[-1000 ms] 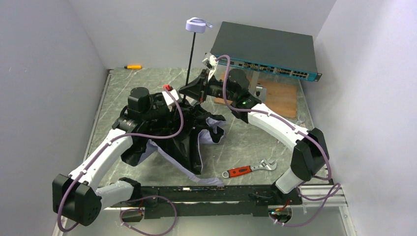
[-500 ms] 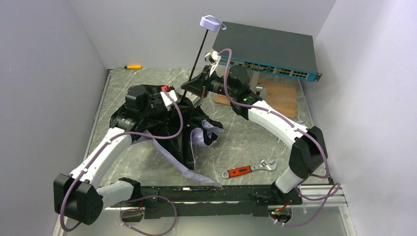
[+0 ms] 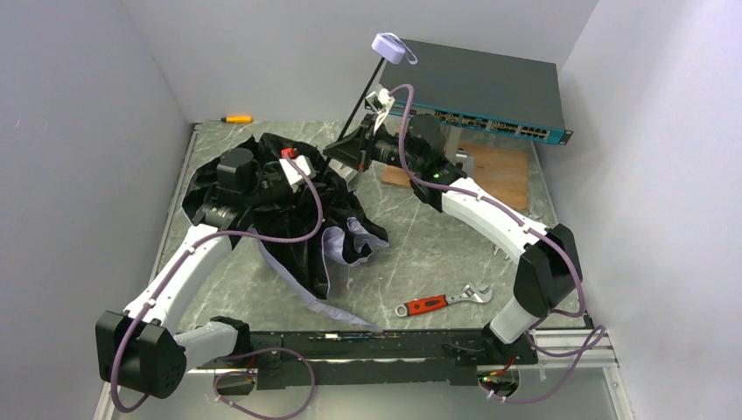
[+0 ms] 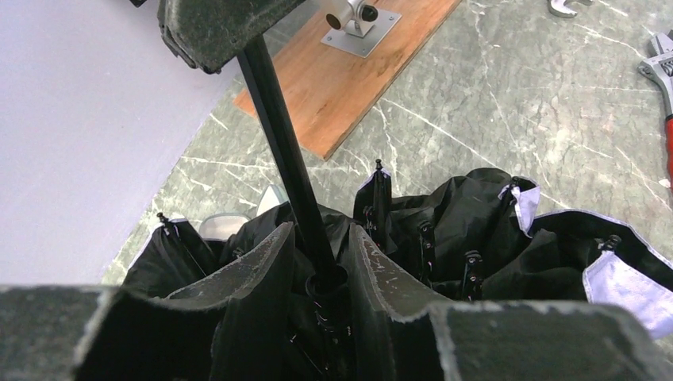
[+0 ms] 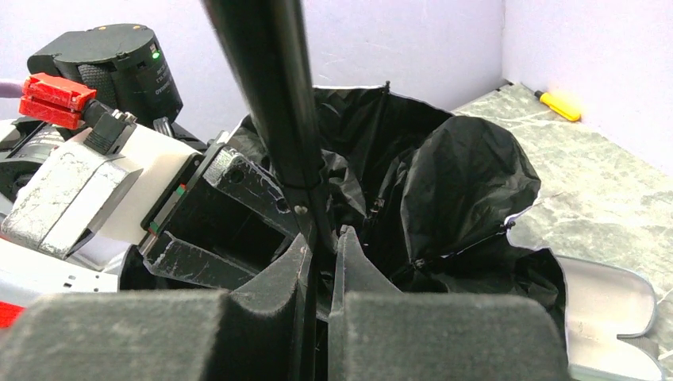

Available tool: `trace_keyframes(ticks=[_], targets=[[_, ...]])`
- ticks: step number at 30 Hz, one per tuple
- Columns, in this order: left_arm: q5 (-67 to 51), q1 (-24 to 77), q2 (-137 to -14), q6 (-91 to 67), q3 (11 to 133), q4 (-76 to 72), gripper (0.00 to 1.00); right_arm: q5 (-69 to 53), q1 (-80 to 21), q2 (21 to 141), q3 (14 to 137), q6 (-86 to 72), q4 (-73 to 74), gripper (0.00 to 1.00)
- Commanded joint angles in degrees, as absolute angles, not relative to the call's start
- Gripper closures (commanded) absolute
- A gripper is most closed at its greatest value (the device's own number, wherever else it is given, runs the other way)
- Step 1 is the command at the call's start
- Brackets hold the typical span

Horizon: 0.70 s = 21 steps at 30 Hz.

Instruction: Open the umbrella

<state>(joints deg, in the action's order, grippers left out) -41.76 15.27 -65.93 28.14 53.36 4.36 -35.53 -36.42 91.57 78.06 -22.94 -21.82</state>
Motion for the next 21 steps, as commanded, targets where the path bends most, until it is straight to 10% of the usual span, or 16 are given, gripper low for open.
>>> trace_keyframes(ticks=[1,14,21], targets=[[-28.1,10.7,-70.4,32.6,48.1,26.0,0.64,-36.1,-34.3,83.4,87.3,-30.5,-44.0,1.00],[-40.0,14.5,-66.3,32.1,59.5,27.3,0.49,-39.2,-36.0,86.9,85.0,-33.4,-47.6,1.00],[-41.8,14.5,-64.7,28.9,67.0,26.8,0.20,-41.6,-37.4,87.2,83.1,-27.9,-44.5,1.00]])
